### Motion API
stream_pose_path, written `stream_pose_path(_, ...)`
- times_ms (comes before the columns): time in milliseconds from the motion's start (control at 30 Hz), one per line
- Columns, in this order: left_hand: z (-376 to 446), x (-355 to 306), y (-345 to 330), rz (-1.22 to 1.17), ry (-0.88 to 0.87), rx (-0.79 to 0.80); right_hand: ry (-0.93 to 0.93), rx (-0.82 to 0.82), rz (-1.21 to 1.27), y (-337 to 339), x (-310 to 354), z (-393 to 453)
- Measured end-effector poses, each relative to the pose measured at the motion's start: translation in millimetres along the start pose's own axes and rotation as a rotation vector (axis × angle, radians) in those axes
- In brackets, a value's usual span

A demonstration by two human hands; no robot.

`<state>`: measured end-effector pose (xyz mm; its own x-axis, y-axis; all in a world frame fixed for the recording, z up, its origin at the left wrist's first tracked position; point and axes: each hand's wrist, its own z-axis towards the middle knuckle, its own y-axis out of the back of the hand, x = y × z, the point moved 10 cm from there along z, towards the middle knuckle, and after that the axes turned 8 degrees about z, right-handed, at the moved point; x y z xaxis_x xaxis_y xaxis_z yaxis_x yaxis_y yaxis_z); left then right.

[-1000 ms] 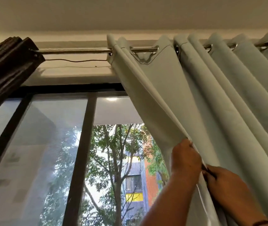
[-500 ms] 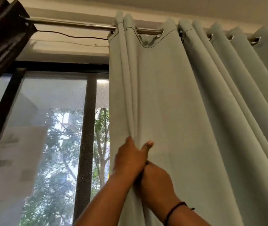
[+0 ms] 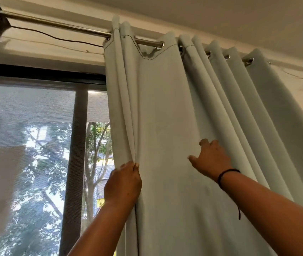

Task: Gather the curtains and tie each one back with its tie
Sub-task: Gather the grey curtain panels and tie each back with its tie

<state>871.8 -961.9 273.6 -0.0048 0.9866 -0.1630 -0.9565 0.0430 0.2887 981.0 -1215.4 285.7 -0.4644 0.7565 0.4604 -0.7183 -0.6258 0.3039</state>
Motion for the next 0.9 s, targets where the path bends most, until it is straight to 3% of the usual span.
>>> stream_pose_path(133, -7.5, -46.7, -3.5, 0.009, -0.147, -0.087, -0.149, 0.114, 0.174, -16.1, -38.6, 24.7)
stream_pose_path(400, 5.5, -87.9, -56.6, -0.072, 0.059, -0.083, -0.129, 0.336, 0.322, -78.7, -75.8, 49.8)
stream_pose_path(667, 17.4, -141.0, -91.4, -0.042, 0.15, -0.092, 0.03, 0.341, 0.412, -92.4, -91.7, 81.4)
stream_pose_path(800, 21.4, -164.9, -92.5, 0.032, 0.135, -0.104, 0.029, 0.308, 0.412, -88.8, -103.1, 95.9)
stream_pose_path(900, 25.1, -189.9, -96.4, 0.048, 0.118, -0.114, 0.02, 0.313, 0.545, -89.4, -112.7, 101.5)
